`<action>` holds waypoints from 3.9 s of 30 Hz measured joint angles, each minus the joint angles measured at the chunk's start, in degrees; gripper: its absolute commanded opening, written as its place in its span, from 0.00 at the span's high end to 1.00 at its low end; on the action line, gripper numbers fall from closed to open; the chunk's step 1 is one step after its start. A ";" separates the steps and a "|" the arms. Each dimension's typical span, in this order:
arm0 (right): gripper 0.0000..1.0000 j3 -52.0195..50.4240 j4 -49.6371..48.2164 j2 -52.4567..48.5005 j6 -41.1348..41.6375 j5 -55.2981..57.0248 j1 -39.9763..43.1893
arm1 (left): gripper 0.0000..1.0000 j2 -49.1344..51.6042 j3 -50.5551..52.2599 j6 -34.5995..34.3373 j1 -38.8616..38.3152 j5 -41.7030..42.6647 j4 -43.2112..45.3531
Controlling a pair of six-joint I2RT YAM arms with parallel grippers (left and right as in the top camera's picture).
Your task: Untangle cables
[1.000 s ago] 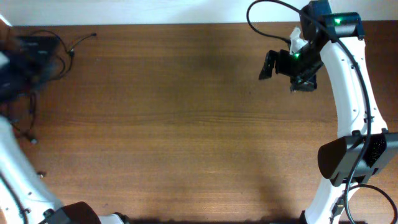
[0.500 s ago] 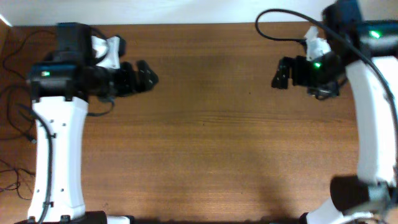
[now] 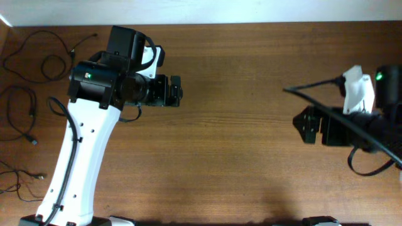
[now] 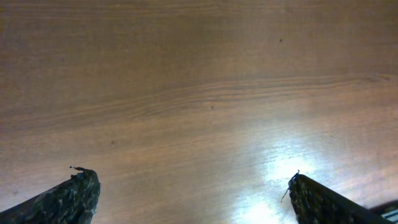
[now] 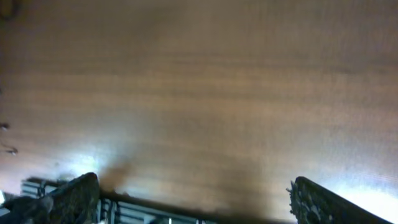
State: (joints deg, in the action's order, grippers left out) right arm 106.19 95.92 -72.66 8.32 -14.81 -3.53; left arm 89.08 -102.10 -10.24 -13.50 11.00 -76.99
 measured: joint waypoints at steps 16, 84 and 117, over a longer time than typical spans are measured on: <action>0.02 -8.66 1.07 -0.70 0.02 0.00 0.00 | 0.01 0.00 0.00 0.00 0.00 -0.55 0.00; 0.02 -105.48 -100.87 71.76 -5.90 1.27 6.69 | 0.01 0.00 0.00 0.00 0.00 -0.59 0.00; 0.02 -105.57 -92.65 71.58 -12.26 2.95 6.47 | 0.01 0.00 0.00 0.00 0.00 -0.59 -0.02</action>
State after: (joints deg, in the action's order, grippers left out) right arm 0.62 3.27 -1.08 -3.95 -11.86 2.94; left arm 89.08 -102.10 -10.24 -13.50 10.41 -77.01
